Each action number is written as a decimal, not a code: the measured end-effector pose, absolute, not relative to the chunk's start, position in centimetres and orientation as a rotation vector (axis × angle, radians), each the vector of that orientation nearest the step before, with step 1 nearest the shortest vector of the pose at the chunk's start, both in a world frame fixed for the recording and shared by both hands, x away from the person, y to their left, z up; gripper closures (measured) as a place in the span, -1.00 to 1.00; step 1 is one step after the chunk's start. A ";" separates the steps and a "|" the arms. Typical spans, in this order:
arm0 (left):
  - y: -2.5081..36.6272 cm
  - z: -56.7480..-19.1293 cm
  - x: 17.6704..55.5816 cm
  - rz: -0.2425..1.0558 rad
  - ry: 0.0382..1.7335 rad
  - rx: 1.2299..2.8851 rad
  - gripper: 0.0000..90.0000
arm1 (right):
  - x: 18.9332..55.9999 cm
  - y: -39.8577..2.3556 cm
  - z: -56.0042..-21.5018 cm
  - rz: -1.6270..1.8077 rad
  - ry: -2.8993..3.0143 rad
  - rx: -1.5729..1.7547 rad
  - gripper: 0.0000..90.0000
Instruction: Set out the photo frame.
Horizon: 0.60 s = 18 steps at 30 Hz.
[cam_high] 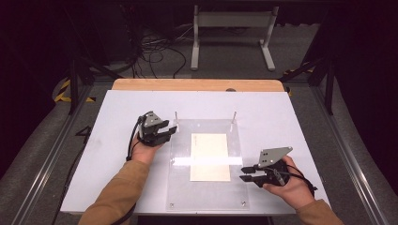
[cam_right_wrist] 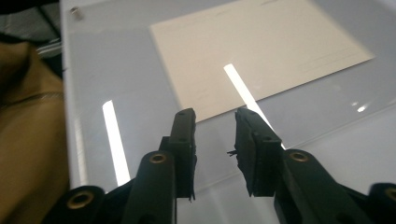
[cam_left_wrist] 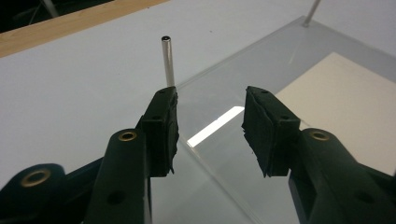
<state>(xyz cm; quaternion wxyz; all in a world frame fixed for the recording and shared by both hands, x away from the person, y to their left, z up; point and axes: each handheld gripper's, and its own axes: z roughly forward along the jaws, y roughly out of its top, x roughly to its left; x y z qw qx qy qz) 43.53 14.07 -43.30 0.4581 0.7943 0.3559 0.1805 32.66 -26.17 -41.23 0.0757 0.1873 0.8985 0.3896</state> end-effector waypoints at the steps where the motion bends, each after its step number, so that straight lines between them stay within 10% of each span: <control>1: 14.4 -43.2 43.2 0.444 0.862 1.958 0.20 | 32.9 -26.3 -41.2 1.191 2.646 0.578 0.43; 18: 17.1 -43.4 37.8 0.378 0.822 1.945 0.12 | 38.8 -27.6 -42.4 1.339 2.217 0.877 0.28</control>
